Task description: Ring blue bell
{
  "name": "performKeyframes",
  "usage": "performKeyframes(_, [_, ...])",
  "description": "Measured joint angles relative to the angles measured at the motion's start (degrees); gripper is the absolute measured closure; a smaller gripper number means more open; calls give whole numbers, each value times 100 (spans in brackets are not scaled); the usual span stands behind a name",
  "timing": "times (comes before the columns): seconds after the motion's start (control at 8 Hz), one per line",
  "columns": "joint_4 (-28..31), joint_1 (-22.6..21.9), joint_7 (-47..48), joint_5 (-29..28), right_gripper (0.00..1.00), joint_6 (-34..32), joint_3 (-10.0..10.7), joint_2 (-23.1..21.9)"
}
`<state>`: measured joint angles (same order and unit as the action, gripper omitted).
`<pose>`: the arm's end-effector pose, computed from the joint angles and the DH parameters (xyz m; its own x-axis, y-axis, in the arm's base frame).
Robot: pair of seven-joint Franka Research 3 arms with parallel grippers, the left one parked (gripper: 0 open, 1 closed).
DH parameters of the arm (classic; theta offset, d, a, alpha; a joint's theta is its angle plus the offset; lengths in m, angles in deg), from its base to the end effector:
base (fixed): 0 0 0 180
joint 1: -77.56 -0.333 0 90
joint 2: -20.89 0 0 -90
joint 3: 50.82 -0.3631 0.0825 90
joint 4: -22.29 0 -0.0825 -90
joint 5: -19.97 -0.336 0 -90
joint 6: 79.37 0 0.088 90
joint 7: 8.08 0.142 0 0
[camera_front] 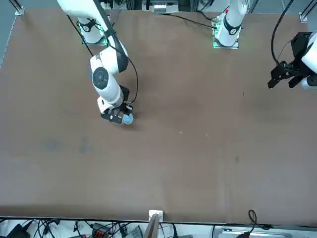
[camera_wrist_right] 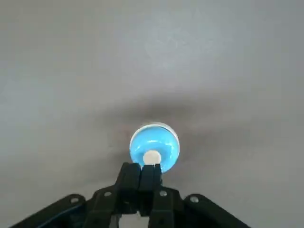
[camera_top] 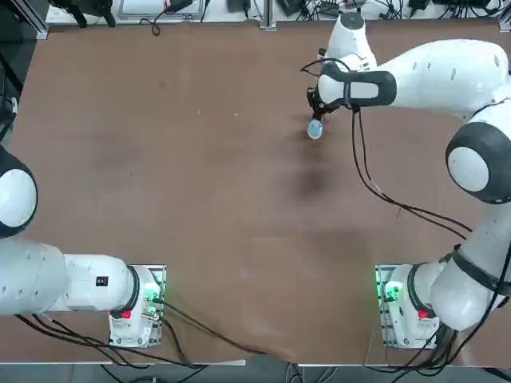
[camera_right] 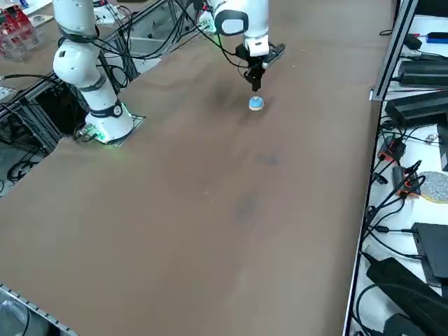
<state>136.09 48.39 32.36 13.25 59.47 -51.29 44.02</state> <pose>0.5210 0.2997 0.3065 0.9620 -0.2714 -0.0314 -0.2731 -0.9585 -0.0824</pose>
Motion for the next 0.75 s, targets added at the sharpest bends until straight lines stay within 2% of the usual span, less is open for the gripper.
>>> performKeyframes(0.25, [174,-4,0,3,99,230,0,0])
performKeyframes(0.75, [180,-12,0,4,99,249,0,3])
